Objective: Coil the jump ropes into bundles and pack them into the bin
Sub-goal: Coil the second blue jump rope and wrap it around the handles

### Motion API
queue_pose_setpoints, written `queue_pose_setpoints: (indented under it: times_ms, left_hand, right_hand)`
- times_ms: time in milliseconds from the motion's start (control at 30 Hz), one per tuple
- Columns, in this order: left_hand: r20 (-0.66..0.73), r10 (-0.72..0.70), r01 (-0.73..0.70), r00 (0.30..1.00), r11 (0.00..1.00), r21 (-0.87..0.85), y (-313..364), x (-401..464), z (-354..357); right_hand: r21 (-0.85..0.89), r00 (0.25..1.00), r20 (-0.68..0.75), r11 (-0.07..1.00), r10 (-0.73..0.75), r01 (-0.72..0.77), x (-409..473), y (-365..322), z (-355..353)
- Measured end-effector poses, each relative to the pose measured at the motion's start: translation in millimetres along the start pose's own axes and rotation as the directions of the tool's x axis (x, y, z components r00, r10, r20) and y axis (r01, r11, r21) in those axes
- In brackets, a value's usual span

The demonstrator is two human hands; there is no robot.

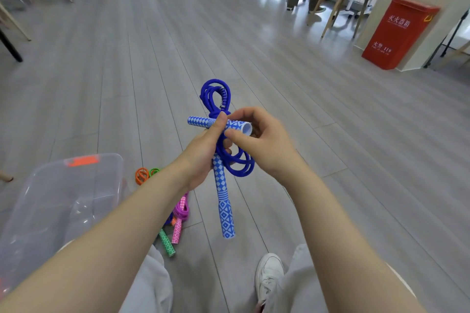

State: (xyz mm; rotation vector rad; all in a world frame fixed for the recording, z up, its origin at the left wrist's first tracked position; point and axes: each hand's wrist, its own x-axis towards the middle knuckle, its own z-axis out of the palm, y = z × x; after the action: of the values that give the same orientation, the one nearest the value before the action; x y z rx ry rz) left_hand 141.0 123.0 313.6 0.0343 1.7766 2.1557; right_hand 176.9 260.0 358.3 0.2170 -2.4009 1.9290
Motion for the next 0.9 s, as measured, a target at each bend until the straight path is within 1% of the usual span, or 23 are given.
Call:
queue_pose_setpoints:
  times_ms: [100,167,233,267,300,333,400,533,600,667,800,900]
  left_hand:
    - [-0.041,0.002,-0.007,0.999,0.991,-0.133,2.9,-0.5,-1.6]
    - [-0.066,0.024,-0.036,0.998,0.983,-0.178,5.5,-0.3,-2.1]
    - [-0.063,0.026,-0.037,0.998,0.982,-0.188,7.4,-0.3,-2.7]
    - [-0.058,0.025,-0.035,0.998,0.982,-0.184,8.4,-0.5,-3.1]
    - [-0.047,0.026,-0.034,0.999,0.984,-0.176,9.6,-1.9,-3.0]
    - [-0.034,0.030,-0.036,0.999,0.984,-0.174,10.4,-3.4,-4.0]
    - [0.002,0.046,-0.045,0.999,0.984,-0.175,12.5,-5.5,-5.9]
    - [0.036,0.060,-0.053,0.998,0.985,-0.162,14.5,-9.0,-7.6]
    - [0.032,0.061,-0.055,0.998,0.988,-0.143,14.6,-8.6,-6.8]
    - [0.047,0.088,-0.080,0.995,0.987,-0.139,15.3,-6.4,-6.8]
    - [0.049,0.125,-0.115,0.991,0.980,-0.163,19.4,-4.8,-9.3]
    - [0.052,0.115,-0.105,0.992,0.980,-0.166,20.1,-5.1,-9.5]
  right_hand:
    - [-0.067,0.999,0.053,0.998,0.006,-0.003,0.2,-1.0,-2.0]
    - [-0.074,0.998,0.028,0.996,0.053,-0.050,0.6,0.2,-4.0]
    - [-0.084,0.979,0.020,0.976,0.204,-0.201,2.1,2.2,-5.6]
    - [-0.077,0.955,0.052,0.954,0.293,-0.289,1.9,2.7,-4.9]
    - [-0.063,0.931,0.099,0.936,0.351,-0.346,1.8,4.0,-4.4]
    - [-0.042,0.917,0.148,0.928,0.371,-0.369,1.8,5.2,-4.8]
    - [-0.007,0.906,0.189,0.923,0.378,-0.384,-0.2,1.4,-4.9]
    - [0.075,0.893,0.190,0.901,0.408,-0.428,1.4,3.9,-4.6]
    - [0.182,0.898,0.192,0.885,0.396,-0.429,1.0,6.5,-0.3]
    - [0.321,0.917,0.190,0.860,0.351,-0.396,1.2,11.1,5.3]
    - [0.542,0.938,0.161,0.767,0.306,-0.343,3.4,17.6,15.6]
    - [0.607,0.952,0.148,0.735,0.268,-0.301,3.5,17.9,20.4]
